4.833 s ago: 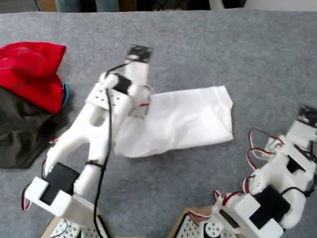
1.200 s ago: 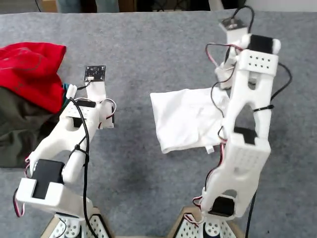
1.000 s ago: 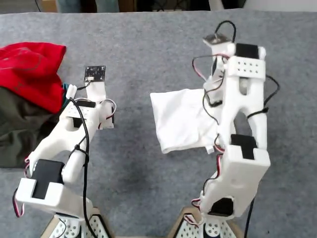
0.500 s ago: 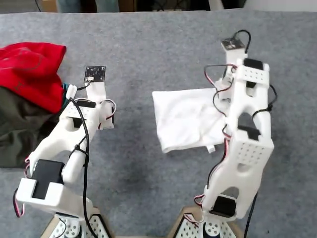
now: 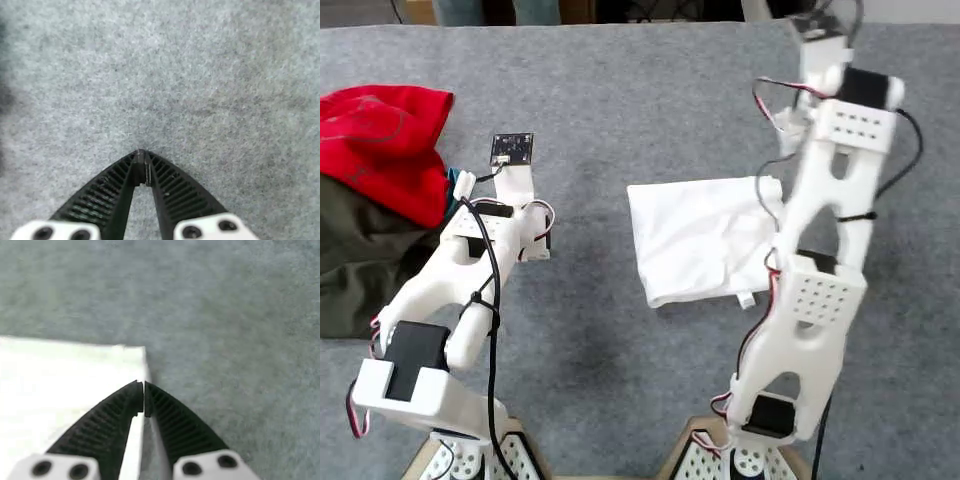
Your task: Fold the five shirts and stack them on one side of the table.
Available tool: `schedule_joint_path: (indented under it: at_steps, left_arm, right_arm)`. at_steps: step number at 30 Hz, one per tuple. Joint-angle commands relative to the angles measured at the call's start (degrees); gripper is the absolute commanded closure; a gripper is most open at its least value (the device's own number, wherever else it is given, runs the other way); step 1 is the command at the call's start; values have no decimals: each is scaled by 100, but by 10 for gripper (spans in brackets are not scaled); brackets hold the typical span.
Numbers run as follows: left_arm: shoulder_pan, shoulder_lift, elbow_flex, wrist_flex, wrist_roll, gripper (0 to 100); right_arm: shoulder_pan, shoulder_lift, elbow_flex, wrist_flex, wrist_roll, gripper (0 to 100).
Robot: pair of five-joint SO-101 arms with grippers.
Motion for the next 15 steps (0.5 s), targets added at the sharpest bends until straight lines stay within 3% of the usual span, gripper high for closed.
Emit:
schedule_joint_path:
  at_steps: [1, 7, 15]
  left_arm:
    - [22, -44, -22, 44, 44, 970]
    - [13, -44, -22, 44, 44, 970]
    - [13, -44, -31, 44, 44, 970]
  right_arm:
    - [-308, -435, 57, 246, -70, 984]
    - [-1459, -1859, 3002, 9, 176, 984]
    - [-1591, -2193, 4892, -1187, 281, 984]
